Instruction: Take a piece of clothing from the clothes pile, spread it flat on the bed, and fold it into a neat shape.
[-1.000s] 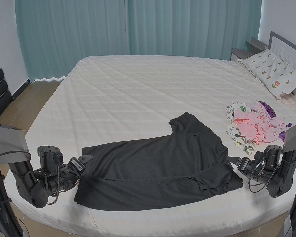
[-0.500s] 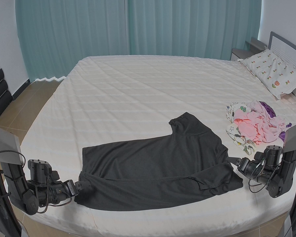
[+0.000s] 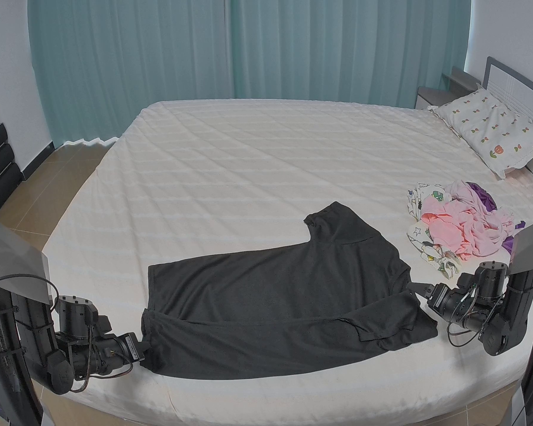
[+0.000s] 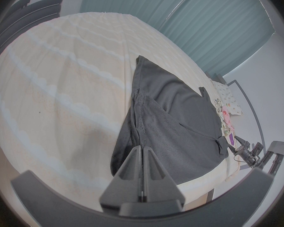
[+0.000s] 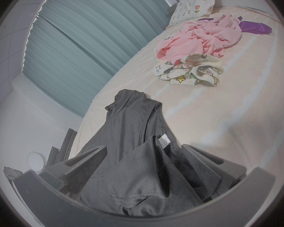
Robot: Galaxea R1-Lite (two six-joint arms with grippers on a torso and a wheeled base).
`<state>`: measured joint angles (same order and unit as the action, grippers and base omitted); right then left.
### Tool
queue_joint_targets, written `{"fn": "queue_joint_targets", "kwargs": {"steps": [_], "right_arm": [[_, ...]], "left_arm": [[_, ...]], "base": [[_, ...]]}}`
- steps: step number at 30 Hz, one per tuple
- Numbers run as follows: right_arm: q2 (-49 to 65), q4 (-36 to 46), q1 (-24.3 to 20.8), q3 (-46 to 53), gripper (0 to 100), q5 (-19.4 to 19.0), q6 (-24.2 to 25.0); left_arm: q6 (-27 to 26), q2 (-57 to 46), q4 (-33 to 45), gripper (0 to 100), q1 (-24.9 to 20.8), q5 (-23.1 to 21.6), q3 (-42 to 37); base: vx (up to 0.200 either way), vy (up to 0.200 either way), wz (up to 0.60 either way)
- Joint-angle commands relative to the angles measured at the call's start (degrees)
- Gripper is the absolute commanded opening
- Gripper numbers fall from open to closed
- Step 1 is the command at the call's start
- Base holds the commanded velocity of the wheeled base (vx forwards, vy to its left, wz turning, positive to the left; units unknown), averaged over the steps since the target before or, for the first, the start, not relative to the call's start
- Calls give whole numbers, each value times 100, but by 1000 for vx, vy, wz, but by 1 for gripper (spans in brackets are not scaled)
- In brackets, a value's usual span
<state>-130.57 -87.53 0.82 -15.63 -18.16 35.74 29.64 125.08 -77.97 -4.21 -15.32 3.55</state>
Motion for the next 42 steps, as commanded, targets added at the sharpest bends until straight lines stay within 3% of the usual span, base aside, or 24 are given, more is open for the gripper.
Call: {"fn": "queue_joint_targets", "kwargs": {"steps": [1, 13, 24, 25, 34, 40, 42], "right_arm": [[-3, -1, 6, -2, 100, -3, 3], [-3, -1, 6, 7, 100, -3, 3], [-3, -1, 6, 7, 100, -3, 3], [6, -1, 6, 7, 100, -3, 3], [445, 78, -187, 385, 100, 76, 38], [603, 227, -978, 324, 100, 1289, 565], [594, 289, -1154, 297, 100, 1491, 680]], "left_arm": [[-28, 61, -148, 0, -10, 196, -355], [-423, -247, 546, 0, -1, 249, -355], [-529, -229, 608, 0, 34, 249, -355], [-538, -220, 599, 100, 43, 249, -355], [-415, -212, 362, 100, 324, -32, -337], [763, -185, -148, 100, 421, -559, -214], [1035, -185, -289, 100, 403, -639, -232]], "base": [[0, 0, 0], [0, 0, 0], [0, 0, 0], [0, 0, 0], [0, 0, 0], [0, 0, 0], [0, 0, 0]]}}
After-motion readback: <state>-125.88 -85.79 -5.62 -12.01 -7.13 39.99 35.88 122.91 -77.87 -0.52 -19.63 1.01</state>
